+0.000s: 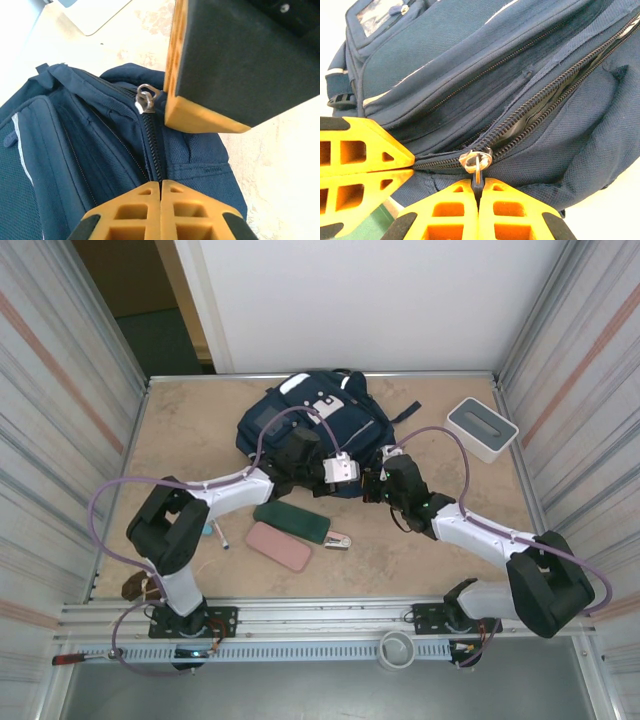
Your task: Pack books, pencil case, and school supplies into a backpack
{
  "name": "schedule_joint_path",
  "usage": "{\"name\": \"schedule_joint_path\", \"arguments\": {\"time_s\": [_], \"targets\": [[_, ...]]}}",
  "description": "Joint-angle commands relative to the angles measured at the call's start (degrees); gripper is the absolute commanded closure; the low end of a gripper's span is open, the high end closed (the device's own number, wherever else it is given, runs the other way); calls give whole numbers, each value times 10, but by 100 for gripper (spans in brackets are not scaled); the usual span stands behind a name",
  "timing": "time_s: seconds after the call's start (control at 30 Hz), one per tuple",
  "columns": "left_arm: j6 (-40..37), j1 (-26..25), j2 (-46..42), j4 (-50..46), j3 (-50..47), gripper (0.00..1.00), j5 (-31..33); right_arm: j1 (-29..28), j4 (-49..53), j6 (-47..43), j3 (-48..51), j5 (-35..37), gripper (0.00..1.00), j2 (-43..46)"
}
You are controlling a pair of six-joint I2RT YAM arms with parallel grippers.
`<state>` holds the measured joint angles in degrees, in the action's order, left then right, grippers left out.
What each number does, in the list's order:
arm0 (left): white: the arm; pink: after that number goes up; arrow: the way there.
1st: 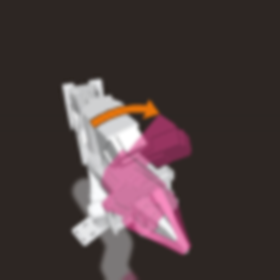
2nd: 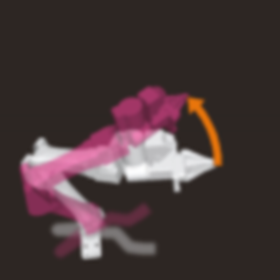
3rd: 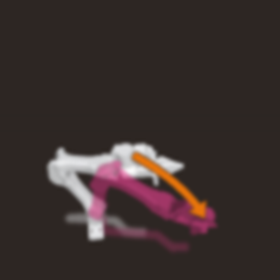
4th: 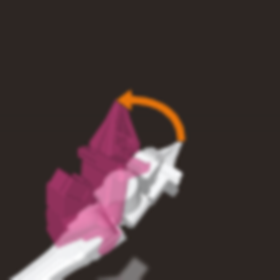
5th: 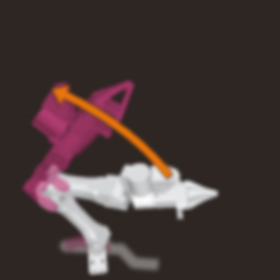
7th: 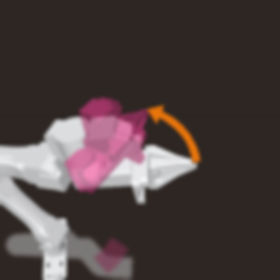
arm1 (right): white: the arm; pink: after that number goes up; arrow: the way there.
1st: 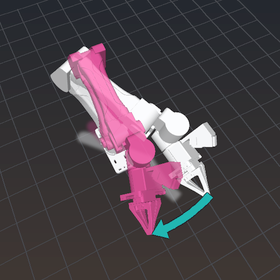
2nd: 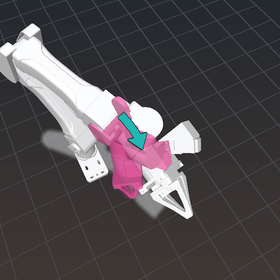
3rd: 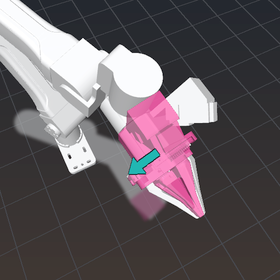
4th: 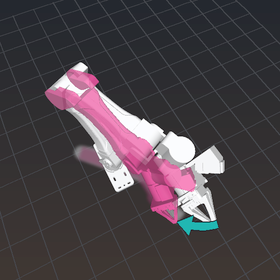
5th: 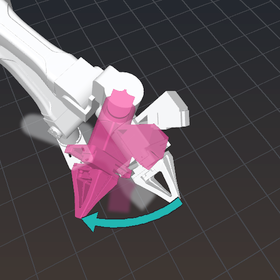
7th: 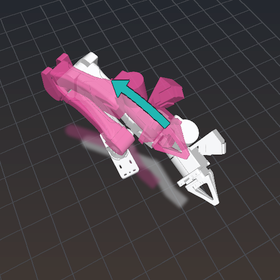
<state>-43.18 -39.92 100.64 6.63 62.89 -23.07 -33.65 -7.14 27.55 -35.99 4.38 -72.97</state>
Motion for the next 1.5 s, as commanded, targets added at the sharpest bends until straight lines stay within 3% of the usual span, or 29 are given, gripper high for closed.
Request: {"name": "schedule_joint_path", "arguments": {"time_s": [0.0, 0.2, 0.47, 0.7, 0.93, 1.3, 1.37, 1.47], "targets": [[20, 33, -40, -26, -11, 100, -18, 19, -9, -20, 9, 43, 100, 23], [58, 84, -96, 36, -73, 100, -42, 68, 16, 4, 12, 58, 100, -6], [65, 129, -120, 55, -115, 100, -31, 46, -25, 2, -1, 31, 100, -22], [66, 82, -96, 16, -78, 64, -37, 15, -49, 6, -18, 20, 100, -34], [70, 24, -44, -3, -27, 52, -43, 4, -53, 15, -24, 15, 100, -22], [74, 2, 28, -20, 32, 56, -57, -9, -61, 24, -16, 14, 100, 11], [72, 3, 34, -31, 37, 61, -57, -10, -68, 24, -10, 12, 100, 14], [73, 10, 34, -53, 45, 79, -62, -9, -69, 20, -5, 12, 100, 16]]}}
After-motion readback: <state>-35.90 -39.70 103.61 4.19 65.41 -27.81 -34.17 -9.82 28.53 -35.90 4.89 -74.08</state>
